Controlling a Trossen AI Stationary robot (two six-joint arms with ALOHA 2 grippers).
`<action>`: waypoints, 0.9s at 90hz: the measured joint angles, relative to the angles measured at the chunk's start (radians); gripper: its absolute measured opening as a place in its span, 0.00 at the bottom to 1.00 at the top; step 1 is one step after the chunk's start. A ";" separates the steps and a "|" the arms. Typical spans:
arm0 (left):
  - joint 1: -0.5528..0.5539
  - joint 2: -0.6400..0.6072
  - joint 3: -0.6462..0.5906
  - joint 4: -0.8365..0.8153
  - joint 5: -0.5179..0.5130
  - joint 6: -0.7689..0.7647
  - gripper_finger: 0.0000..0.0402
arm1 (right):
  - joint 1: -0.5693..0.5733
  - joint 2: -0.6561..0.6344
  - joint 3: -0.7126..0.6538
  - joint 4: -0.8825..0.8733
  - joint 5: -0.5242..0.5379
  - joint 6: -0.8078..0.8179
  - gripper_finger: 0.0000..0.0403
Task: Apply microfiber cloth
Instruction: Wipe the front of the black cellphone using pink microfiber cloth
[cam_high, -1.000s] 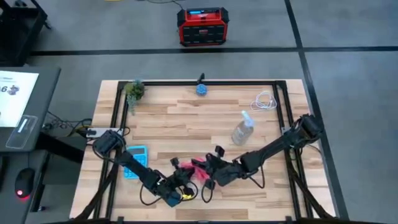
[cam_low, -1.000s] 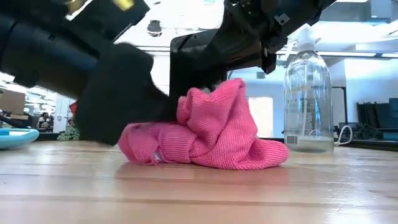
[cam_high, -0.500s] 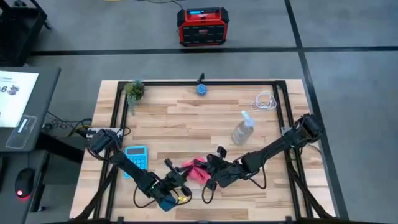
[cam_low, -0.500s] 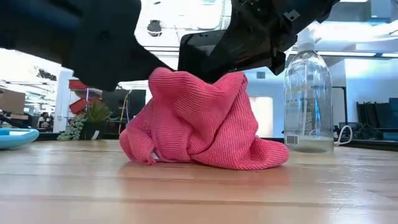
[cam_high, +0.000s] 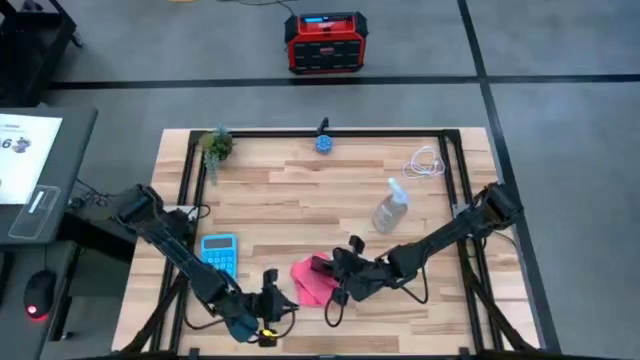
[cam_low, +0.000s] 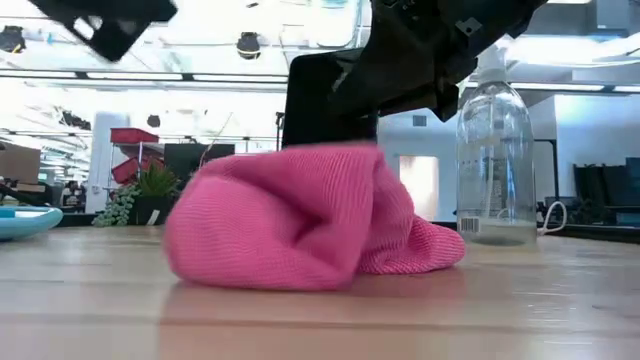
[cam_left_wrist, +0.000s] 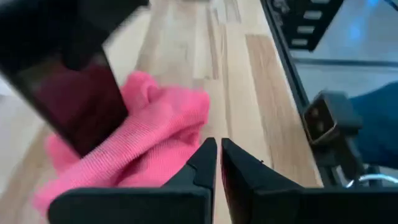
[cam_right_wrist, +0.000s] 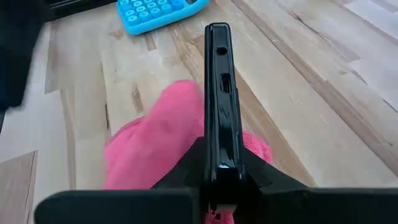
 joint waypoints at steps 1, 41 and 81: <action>0.003 0.010 0.000 0.008 0.001 0.004 0.00 | 0.000 0.000 0.000 0.002 0.000 0.000 0.05; 0.140 0.243 0.015 0.163 -0.240 0.028 0.00 | -0.009 0.001 -0.001 0.019 -0.035 -0.003 0.05; 0.187 0.238 0.017 0.357 -0.392 0.168 0.00 | -0.003 0.001 -0.001 0.013 -0.037 0.016 0.05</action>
